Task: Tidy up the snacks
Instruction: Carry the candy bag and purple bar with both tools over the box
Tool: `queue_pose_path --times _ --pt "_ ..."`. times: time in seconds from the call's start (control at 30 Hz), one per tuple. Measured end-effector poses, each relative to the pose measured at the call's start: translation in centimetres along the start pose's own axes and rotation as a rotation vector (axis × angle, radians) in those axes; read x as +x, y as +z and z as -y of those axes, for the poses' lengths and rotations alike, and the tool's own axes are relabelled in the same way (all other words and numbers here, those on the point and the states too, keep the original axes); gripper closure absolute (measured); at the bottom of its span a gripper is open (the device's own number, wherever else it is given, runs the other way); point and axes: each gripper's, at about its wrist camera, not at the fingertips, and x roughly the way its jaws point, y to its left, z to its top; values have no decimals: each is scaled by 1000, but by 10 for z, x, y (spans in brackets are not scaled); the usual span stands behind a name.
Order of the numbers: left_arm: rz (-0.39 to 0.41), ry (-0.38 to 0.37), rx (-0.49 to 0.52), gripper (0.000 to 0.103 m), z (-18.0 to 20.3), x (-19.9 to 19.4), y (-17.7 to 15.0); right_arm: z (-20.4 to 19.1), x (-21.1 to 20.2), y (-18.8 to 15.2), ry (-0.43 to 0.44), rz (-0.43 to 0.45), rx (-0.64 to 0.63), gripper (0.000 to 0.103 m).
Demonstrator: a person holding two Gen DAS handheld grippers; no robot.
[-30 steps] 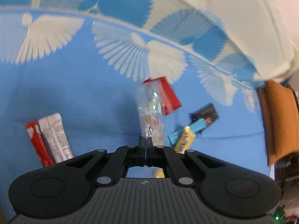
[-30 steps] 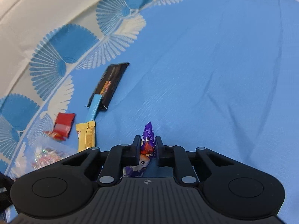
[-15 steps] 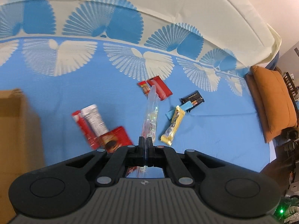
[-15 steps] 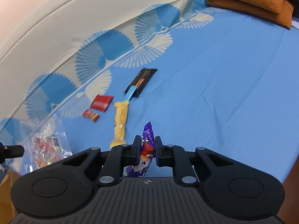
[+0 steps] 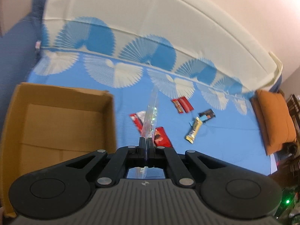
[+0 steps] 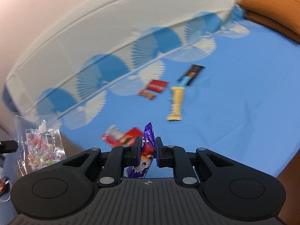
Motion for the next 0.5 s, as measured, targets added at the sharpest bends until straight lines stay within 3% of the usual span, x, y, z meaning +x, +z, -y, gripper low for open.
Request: queue_pose_path --times 0.23,0.5 --pt "59 69 -50 103 -59 -54 -12 -82 -18 -8 125 -5 -107 87" --pt "55 124 -93 103 -109 -67 -25 -163 -15 -29 223 -64 -214 87"
